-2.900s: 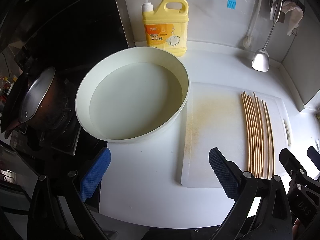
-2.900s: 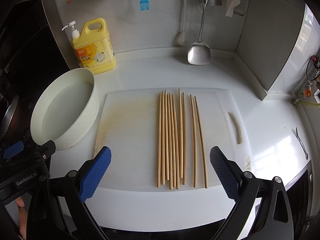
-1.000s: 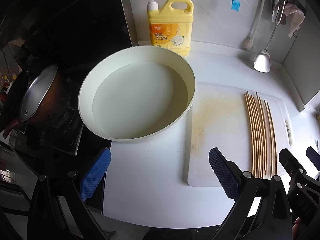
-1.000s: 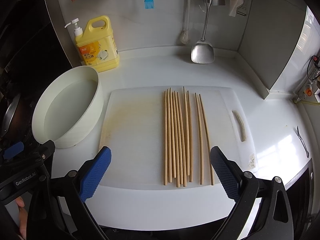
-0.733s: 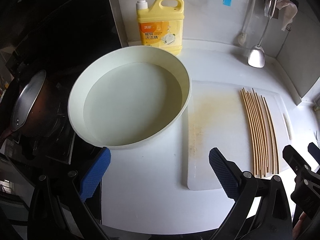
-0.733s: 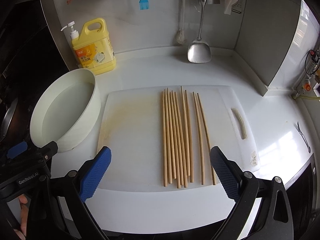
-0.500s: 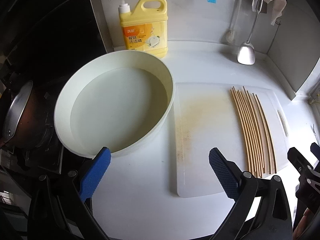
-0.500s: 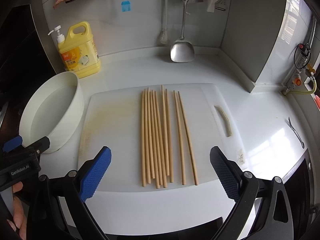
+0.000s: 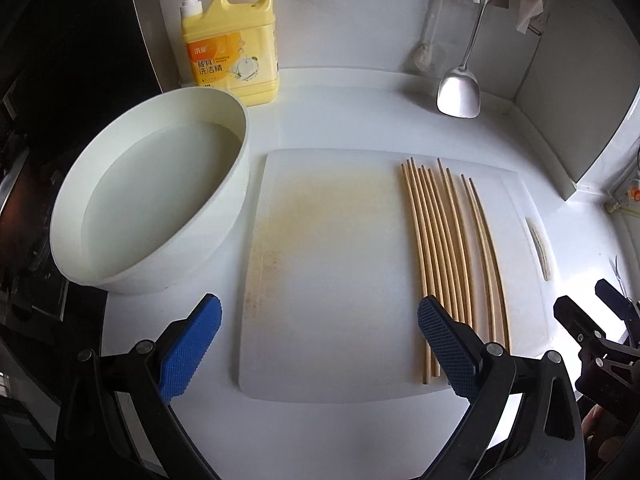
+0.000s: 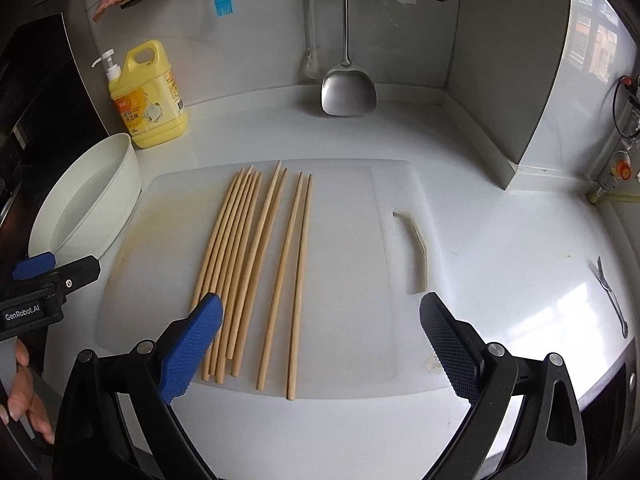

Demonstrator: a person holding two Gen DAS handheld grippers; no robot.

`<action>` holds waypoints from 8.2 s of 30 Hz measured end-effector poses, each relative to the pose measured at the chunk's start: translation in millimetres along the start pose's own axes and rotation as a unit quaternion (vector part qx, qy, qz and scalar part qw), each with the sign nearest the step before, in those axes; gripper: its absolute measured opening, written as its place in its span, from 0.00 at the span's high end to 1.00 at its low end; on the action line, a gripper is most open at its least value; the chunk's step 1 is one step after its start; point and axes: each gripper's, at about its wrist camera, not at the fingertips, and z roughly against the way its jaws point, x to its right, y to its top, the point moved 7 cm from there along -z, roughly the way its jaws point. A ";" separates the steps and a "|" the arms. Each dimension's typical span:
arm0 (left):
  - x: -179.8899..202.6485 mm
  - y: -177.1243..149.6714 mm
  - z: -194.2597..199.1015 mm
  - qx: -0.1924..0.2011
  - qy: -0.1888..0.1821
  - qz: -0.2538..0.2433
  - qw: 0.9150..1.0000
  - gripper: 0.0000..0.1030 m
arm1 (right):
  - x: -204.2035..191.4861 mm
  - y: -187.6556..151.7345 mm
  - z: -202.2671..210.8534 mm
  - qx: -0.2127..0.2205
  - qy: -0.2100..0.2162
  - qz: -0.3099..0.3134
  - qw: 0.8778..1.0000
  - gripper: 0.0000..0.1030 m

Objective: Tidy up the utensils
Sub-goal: 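Move both tools down toward the bamboo chopsticks on the cutting board, then close the left tool on one chopstick while the right tool grasps another chopstick, then carry the left tool's chopstick over the white basin while the right tool carries its chopstick, then open the left tool over the basin while the right tool releases its chopstick, then move both open tools back to the chopsticks on the cutting board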

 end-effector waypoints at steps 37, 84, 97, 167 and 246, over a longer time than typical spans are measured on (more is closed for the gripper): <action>43.6 5.9 -75.4 0.056 -0.007 -0.038 0.998 0.06 | 8.4 -1.7 -79.7 0.024 -0.081 0.026 0.996 0.08; 43.3 21.6 -104.8 0.045 0.005 -0.043 0.998 0.06 | 1.2 1.1 -85.0 0.032 -0.097 0.047 0.994 0.09; 71.5 18.9 -96.5 0.061 -0.036 -0.071 0.995 0.59 | -18.1 3.9 -87.5 0.038 -0.038 0.060 0.997 0.43; -274.7 102.0 -42.6 0.031 -0.027 0.082 0.996 0.93 | -384.2 129.1 -97.5 -0.008 0.173 0.100 0.980 0.94; -280.5 58.6 -11.8 0.028 0.043 0.072 0.996 0.08 | -319.1 89.1 -41.5 -0.020 0.079 0.038 0.996 0.38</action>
